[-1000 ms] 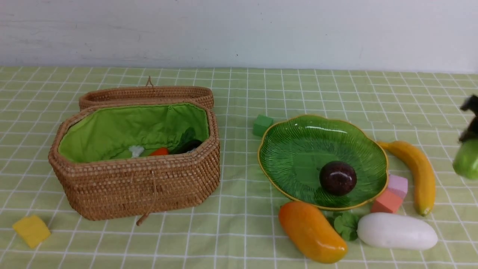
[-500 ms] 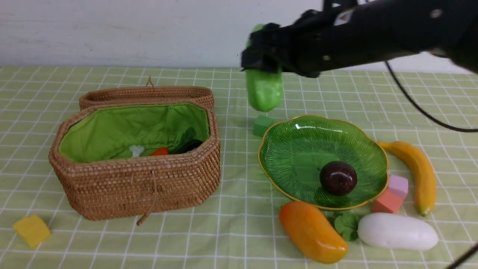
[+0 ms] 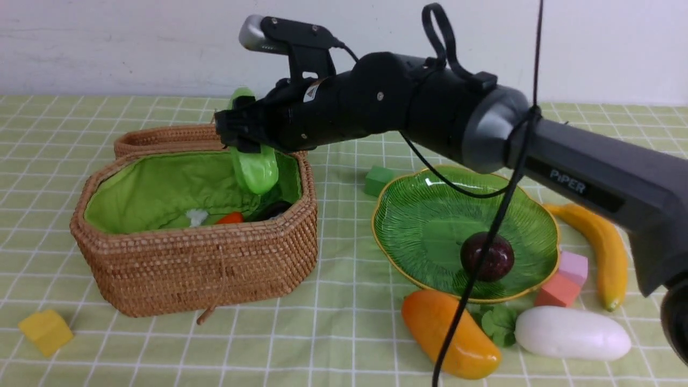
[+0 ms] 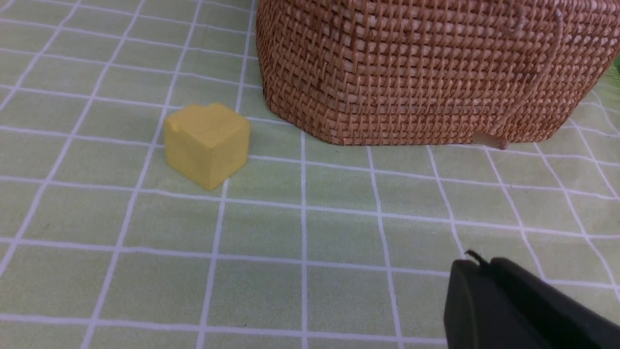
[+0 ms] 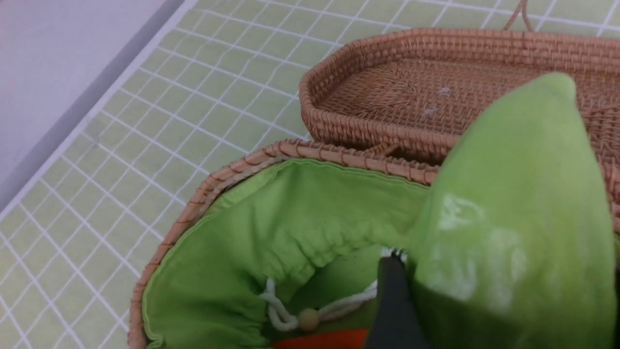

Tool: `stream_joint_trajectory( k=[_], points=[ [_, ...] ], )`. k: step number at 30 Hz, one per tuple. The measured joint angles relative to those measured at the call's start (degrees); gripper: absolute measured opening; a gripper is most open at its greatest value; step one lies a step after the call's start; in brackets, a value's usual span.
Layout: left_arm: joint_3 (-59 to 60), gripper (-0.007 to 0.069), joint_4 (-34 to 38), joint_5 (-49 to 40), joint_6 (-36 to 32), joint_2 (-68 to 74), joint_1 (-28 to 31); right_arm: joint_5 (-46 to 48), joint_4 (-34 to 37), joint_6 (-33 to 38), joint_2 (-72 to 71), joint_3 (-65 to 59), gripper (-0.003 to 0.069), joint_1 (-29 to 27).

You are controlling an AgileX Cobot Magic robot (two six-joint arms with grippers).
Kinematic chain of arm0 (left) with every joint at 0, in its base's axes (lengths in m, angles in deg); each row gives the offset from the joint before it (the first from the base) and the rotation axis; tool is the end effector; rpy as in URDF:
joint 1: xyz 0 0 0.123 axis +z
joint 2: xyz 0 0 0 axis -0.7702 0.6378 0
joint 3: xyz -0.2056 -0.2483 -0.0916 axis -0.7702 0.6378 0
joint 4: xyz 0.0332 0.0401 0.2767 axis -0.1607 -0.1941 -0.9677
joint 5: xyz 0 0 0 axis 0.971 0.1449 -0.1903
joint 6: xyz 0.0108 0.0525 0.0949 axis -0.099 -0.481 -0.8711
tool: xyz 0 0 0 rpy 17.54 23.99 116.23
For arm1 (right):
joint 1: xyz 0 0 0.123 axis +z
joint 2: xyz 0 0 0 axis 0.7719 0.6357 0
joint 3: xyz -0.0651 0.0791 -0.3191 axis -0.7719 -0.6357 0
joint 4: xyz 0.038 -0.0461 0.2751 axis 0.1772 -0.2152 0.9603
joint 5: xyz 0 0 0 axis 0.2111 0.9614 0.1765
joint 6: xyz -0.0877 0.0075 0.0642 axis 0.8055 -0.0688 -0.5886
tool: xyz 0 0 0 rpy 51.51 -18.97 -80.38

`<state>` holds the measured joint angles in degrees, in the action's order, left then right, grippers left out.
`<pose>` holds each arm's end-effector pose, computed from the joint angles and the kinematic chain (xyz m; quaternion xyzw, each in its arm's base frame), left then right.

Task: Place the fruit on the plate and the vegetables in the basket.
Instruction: Take a chayote with your right arm and place it on the basket on the left, then use the right arm to grab a banana and put it into the right plate

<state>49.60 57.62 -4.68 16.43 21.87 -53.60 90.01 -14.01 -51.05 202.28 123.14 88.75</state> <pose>0.0485 -0.0090 0.1624 -0.0528 0.8086 -0.1058 0.5763 0.4536 0.3816 0.3233 -0.1746 0.8340 0.3197 0.4144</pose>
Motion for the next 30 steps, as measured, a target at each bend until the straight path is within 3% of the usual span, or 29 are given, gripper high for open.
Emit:
stream_joint_trajectory(
  k=[5, 6, 9, 12, 17, 23, 26, 30],
  points=[
    [0.00, 0.0018, 0.00, 0.00, 0.00, 0.00, 0.00, 0.41, -0.56, 0.00, 0.35, 0.43, 0.0560, 0.00],
    [0.00, 0.0018, 0.00, 0.00, 0.00, 0.00, 0.00, 1.50, -0.97, 0.07, 0.35, 0.85, 0.0626, 0.00],
    [0.00, 0.0018, 0.00, 0.00, 0.00, 0.00, 0.00, 5.72, -3.24, 1.04, -0.64, 1.18, 0.0674, -0.06],
    [0.00, 0.0018, 0.00, 0.00, 0.00, 0.00, 0.00, 10.90, -7.49, 1.65, -2.72, 1.24, 0.0674, -0.39],
    [0.00, 0.0018, 0.00, 0.00, 0.00, 0.00, 0.00, 23.37, -21.20, 0.69, -10.65, 1.60, 0.0638, -2.81],
    [0.00, 0.0018, 0.00, 0.00, 0.00, 0.00, 0.00, 36.55, -36.26, -9.12, -20.82, 1.91, 0.0586, -9.96],
    [0.00, 0.0018, 0.00, 0.00, 0.00, 0.00, 0.00, 42.36, -39.46, -14.43, -24.74, -0.24, 0.0573, -15.34],
    [0.00, 0.0018, 0.00, 0.00, 0.00, 0.00, 0.00, 42.17, -38.66, -18.77, -30.00, -10.28, 0.0572, -22.62]
  ],
)
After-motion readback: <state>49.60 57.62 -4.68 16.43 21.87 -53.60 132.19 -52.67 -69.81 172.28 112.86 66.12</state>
